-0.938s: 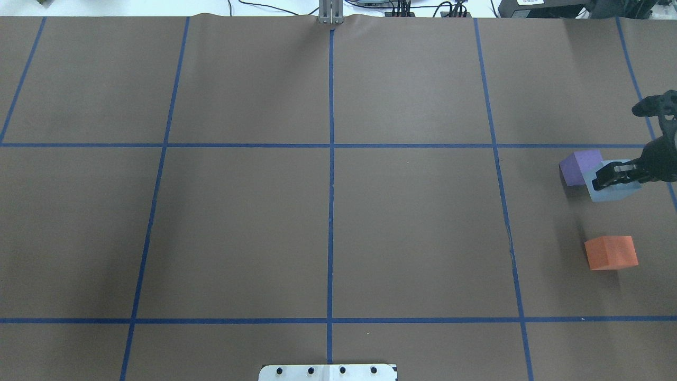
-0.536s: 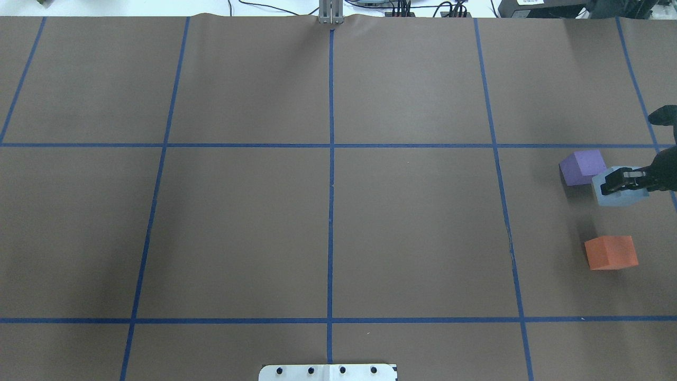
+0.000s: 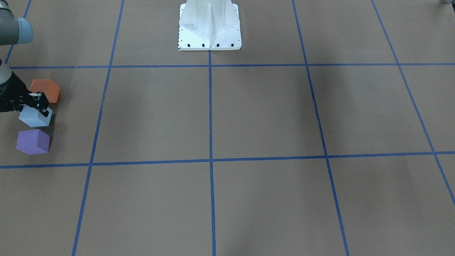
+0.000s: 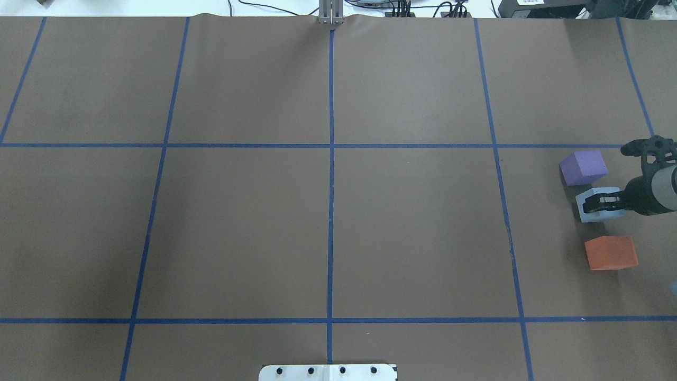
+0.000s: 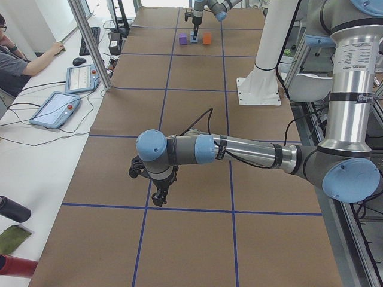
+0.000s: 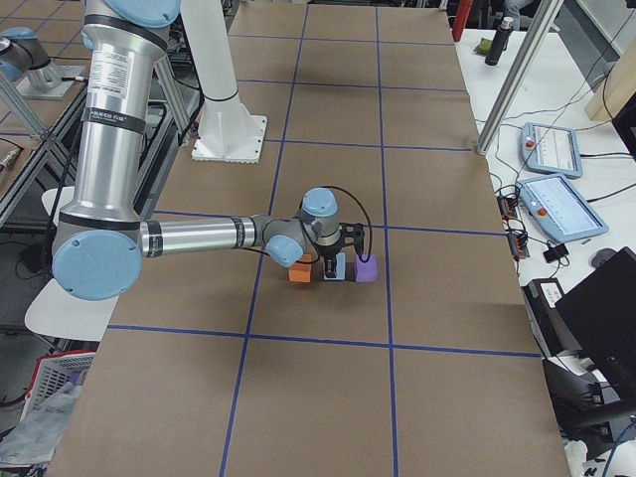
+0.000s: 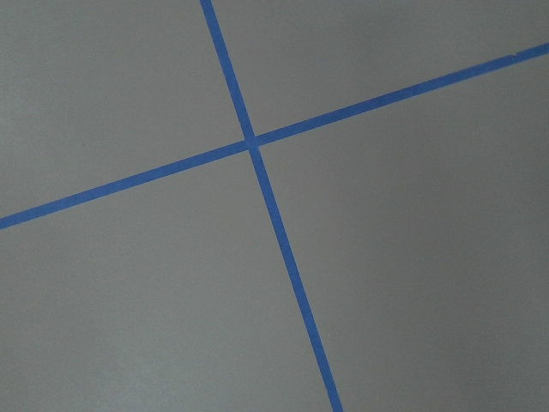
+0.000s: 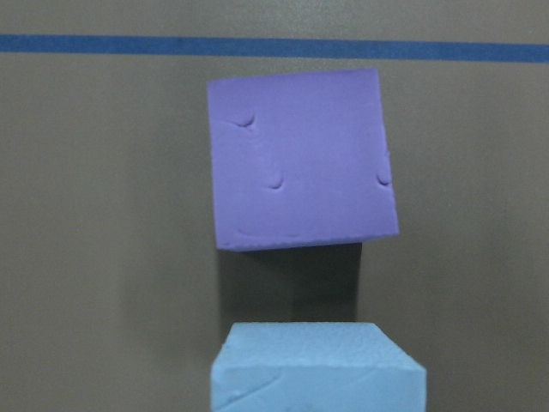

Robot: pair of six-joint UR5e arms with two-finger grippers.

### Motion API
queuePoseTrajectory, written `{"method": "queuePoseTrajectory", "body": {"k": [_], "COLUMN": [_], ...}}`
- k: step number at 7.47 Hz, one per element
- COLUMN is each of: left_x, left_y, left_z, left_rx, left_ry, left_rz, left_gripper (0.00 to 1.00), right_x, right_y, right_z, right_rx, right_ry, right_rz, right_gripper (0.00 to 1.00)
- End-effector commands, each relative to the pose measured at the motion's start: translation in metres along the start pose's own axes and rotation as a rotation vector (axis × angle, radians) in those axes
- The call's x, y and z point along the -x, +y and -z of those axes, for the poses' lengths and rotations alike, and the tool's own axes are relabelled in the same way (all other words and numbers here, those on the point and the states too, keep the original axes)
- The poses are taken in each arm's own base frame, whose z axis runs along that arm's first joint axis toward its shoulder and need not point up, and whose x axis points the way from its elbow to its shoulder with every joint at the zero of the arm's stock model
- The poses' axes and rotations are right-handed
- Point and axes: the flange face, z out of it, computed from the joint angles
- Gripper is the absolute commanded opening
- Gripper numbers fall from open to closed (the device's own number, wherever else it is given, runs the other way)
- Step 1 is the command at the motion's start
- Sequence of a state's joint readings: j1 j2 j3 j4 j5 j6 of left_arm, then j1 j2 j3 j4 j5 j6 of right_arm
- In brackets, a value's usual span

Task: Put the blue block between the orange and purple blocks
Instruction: 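Lower the light blue cube between the purple and orange cubes and release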

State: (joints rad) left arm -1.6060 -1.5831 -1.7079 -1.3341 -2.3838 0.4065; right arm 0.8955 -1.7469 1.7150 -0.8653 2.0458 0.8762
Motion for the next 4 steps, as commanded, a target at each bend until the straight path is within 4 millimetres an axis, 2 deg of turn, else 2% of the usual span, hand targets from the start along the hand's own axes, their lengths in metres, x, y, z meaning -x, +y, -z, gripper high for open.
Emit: {"method": "queuePoseTrajectory", "body": {"k": [1, 2, 3, 4], "left_x": [0.000, -0.001, -0.002, -0.002], "left_y": [0.000, 0.000, -0.001, -0.001], "left_z": [0.000, 0.001, 0.002, 0.002], "left_rx": [0.000, -0.001, -0.004, -0.004], "left_ry": [0.000, 0.000, -0.002, -0.002], "left_rz": [0.000, -0.001, -0.004, -0.004], "left_gripper": [1.00, 1.00, 1.00, 1.00], "right_x": [0.003, 0.004, 0.001, -0.021], "right_y": [-0.001, 0.000, -0.002, -0.012], "right_z": [0.002, 0.003, 0.015, 0.036], "right_rx": [-0.010, -0.008, -0.006, 0.023], "right_ry": [-0.018, -0.019, -0.031, -0.073], "right_rz": [0.018, 0.042, 0.094, 0.087], "right_gripper": [1.00, 1.00, 1.00, 1.00]}}
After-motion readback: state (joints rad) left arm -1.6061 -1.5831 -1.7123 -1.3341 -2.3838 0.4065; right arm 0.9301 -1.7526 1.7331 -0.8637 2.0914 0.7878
